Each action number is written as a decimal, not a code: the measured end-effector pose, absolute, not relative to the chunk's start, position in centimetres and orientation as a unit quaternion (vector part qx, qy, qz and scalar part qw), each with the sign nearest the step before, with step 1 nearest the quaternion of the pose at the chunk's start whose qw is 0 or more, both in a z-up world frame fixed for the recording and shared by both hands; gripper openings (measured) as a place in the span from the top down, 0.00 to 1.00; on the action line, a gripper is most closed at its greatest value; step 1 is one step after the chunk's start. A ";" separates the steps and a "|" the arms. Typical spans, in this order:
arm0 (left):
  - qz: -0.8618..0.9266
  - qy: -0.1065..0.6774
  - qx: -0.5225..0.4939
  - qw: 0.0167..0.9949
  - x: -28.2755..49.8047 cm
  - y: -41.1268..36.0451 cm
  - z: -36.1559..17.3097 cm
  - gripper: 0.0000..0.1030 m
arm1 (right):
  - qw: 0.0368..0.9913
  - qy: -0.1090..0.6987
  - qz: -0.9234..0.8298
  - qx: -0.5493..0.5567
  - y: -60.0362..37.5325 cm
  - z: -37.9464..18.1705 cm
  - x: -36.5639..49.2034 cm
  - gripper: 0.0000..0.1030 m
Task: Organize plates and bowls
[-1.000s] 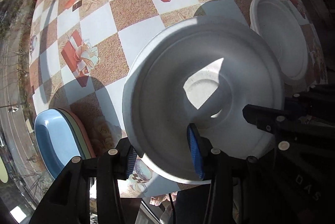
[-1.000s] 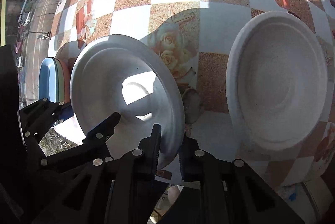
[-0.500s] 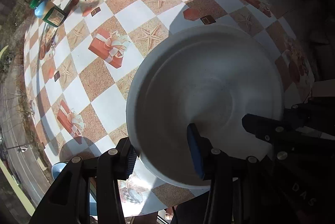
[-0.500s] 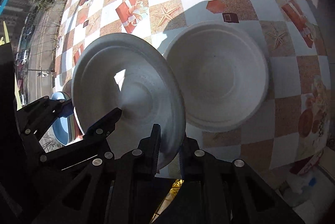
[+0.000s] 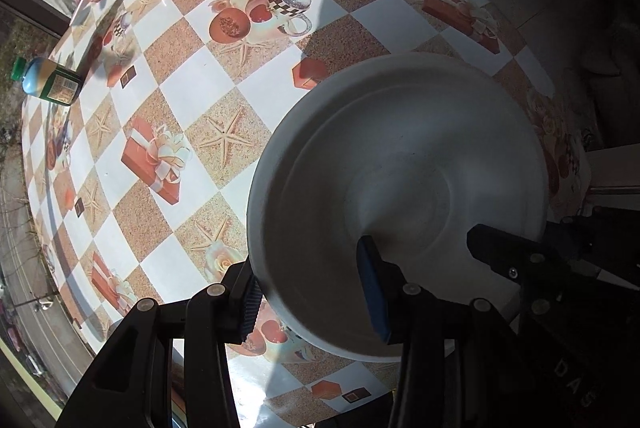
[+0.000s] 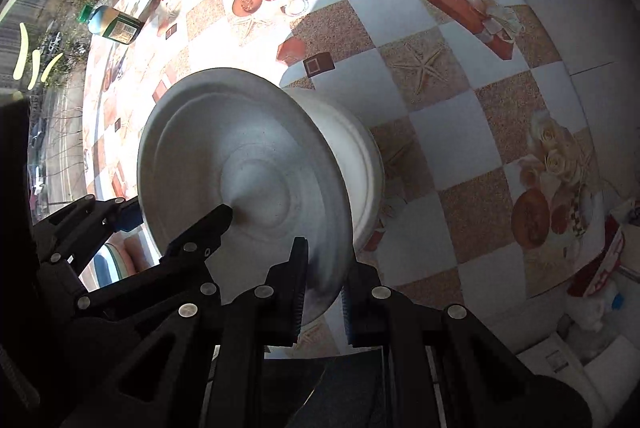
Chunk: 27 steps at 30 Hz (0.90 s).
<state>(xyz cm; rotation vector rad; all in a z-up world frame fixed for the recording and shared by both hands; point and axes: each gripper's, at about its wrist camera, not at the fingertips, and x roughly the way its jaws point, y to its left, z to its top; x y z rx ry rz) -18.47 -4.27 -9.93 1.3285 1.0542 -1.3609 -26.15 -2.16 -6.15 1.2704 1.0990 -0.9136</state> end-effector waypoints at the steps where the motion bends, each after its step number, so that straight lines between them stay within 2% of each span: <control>1: -0.554 0.429 0.541 0.465 -18.6 -4.4 -10.0 0.54 | 0.575 0.470 -0.392 0.543 -2.3 -6.3 -26.0 0.83; 7: -0.548 0.438 0.540 0.464 -18.4 -5.0 -10.8 0.52 | 0.568 0.483 -0.398 0.534 -3.9 -7.5 -24.5 0.83; 8: -0.544 0.441 0.540 0.467 -18.2 -5.0 -11.0 0.49 | 0.567 0.485 -0.397 0.534 -4.0 -7.6 -24.5 0.83; 9: -0.540 0.444 0.539 0.469 -18.0 -4.9 -11.1 0.39 | 0.567 0.486 -0.397 0.534 -4.1 -7.7 -24.5 0.83; 11: -0.534 0.446 0.535 0.480 -17.4 -4.9 -11.3 0.27 | 0.564 0.492 -0.402 0.527 -4.3 -7.9 -24.4 0.83; 12: -0.533 0.448 0.530 0.484 -17.1 -4.8 -11.2 0.24 | 0.564 0.495 -0.403 0.525 -4.3 -7.9 -24.4 0.83; 15: -0.518 0.460 0.520 0.499 -16.0 -4.4 -11.1 0.23 | 0.556 0.500 -0.410 0.522 -4.3 -8.3 -24.4 0.83; 16: -0.513 0.466 0.515 0.504 -15.5 -4.3 -11.1 0.23 | 0.554 0.501 -0.411 0.524 -4.3 -8.5 -24.5 0.81; 17: -0.508 0.476 0.509 0.506 -14.9 -4.1 -11.1 0.22 | 0.550 0.502 -0.414 0.523 -4.3 -8.6 -24.6 0.64; 18: -0.502 0.488 0.502 0.507 -14.4 -3.9 -11.2 0.22 | 0.543 0.507 -0.425 0.517 -4.3 -8.6 -24.9 0.54; 19: -0.497 0.498 0.497 0.509 -14.0 -3.6 -11.3 0.22 | 0.541 0.509 -0.435 0.508 -4.3 -8.5 -25.1 0.33; 20: -0.490 0.507 0.491 0.511 -13.6 -3.2 -11.5 0.22 | 0.545 0.507 -0.439 0.503 -4.1 -8.4 -25.3 0.21; 27: -0.473 0.533 0.480 0.511 -12.5 -2.0 -12.3 0.22 | 0.537 0.511 -0.451 0.497 -3.1 -8.6 -26.0 0.21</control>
